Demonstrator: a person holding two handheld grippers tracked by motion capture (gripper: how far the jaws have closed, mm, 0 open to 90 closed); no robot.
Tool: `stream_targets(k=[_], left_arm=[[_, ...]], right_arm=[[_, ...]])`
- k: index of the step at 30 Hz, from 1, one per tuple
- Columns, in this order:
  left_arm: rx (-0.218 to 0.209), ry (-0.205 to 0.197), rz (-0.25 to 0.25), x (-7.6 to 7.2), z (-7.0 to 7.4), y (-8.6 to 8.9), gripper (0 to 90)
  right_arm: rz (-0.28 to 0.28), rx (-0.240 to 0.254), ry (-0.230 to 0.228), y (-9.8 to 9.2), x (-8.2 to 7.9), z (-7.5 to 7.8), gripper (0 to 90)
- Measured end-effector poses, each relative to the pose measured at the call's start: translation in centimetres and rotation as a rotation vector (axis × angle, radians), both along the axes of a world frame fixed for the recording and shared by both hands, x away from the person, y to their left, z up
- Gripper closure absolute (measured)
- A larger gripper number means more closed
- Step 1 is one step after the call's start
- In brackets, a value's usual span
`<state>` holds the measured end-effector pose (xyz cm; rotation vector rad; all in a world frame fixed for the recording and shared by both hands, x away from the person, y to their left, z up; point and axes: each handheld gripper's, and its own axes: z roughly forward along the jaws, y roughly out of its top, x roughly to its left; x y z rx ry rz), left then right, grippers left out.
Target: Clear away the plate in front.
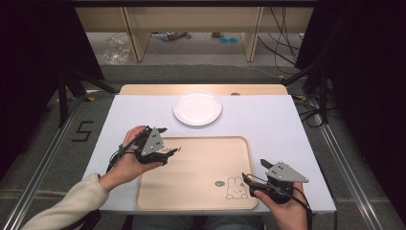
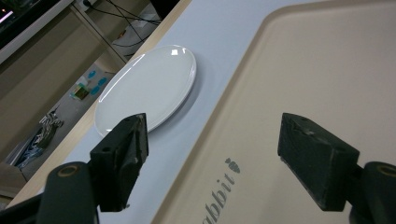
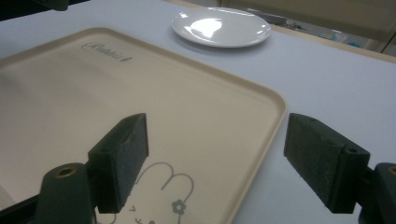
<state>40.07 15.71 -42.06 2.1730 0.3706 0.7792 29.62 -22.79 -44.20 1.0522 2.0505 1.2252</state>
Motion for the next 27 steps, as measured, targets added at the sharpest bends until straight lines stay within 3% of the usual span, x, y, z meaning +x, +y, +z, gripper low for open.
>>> stream_targets(k=[7,8,11,12,15,26,27], left_arm=[[0.02,0.001,0.005,1.1,-0.1,-0.5,24.4],[0.042,-0.003,0.001,1.4,0.0,-0.6,24.4],[0.052,-0.005,-0.001,1.7,-0.1,-0.9,24.4],[0.052,-0.004,0.0,1.8,-0.1,-1.0,24.4],[0.059,-0.003,-0.003,2.1,-0.1,-1.2,24.4],[0.076,-0.013,-0.003,3.1,-0.1,-1.8,24.4],[0.079,-0.014,-0.003,3.2,-0.1,-1.9,24.4]], right_arm=[[0.001,-0.009,0.004,-0.1,-0.1,0.1,23.0],[0.0,-0.005,0.009,-0.1,-0.1,0.1,23.0],[-0.006,-0.02,-0.005,-0.2,-0.2,0.1,23.0],[-0.007,-0.011,0.011,-0.2,-0.3,0.1,23.0],[-0.01,-0.015,-0.009,-0.3,-0.3,0.0,23.0],[-0.018,-0.004,0.013,-0.3,-0.7,0.0,22.9],[-0.019,-0.016,-0.008,-0.4,-0.7,0.0,22.9]])
